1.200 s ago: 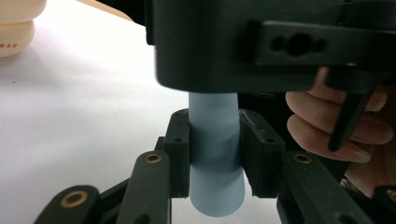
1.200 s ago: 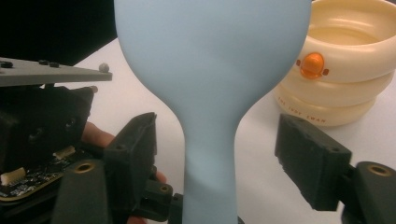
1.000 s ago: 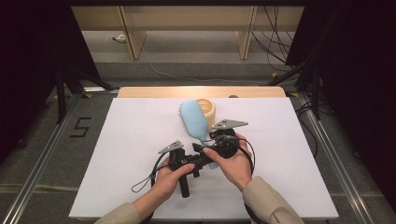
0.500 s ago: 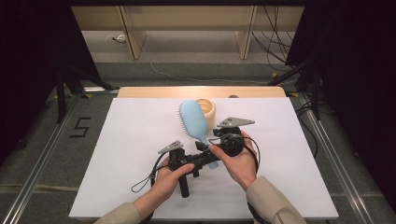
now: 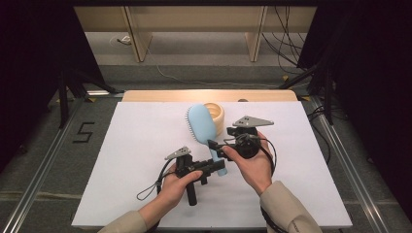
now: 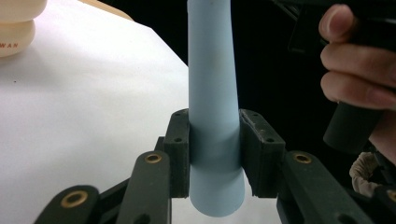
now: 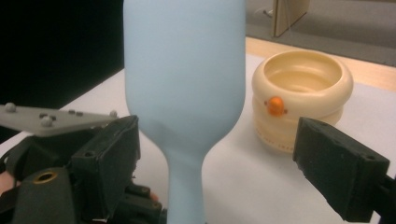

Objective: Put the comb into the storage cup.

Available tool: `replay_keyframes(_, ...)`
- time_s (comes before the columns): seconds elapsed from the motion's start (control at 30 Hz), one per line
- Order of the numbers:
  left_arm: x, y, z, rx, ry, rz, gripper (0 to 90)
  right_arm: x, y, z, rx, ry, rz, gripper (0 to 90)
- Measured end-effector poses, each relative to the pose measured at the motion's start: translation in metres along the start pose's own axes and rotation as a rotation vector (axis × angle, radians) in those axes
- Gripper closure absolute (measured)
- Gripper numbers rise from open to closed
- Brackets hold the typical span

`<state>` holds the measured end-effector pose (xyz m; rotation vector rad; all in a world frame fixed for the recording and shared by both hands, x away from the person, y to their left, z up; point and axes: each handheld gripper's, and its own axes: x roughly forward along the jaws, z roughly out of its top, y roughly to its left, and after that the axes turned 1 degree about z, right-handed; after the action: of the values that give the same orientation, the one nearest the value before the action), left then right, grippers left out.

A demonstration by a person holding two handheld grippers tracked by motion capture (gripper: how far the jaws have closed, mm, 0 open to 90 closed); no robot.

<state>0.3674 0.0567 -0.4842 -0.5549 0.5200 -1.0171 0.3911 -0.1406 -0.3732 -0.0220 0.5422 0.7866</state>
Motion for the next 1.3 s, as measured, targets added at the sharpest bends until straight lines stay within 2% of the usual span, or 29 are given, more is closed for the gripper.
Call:
replay_keyframes(0.1, 0.0, 0.0, 0.0, 0.002, 0.001, 0.001, 65.4, 0.0, 0.0, 0.004, 0.003, -0.022, -0.013, 14.9)
replay_keyframes(0.5, 0.0, 0.0, 0.0, 0.0, 0.001, -0.004, 65.4, 0.003, 0.001, 0.03, -0.007, -0.059, -0.008, 9.5)
replay_keyframes(0.9, 0.0, -0.001, -0.001, 0.005, 0.006, -0.007, 65.4, 0.021, 0.006, 0.055, -0.012, -0.039, 0.01, 7.9)
replay_keyframes(1.3, 0.0, -0.001, -0.001, 0.007, 0.007, -0.006, 65.4, 0.033, 0.007, 0.067, -0.012, -0.014, 0.023, 7.8)
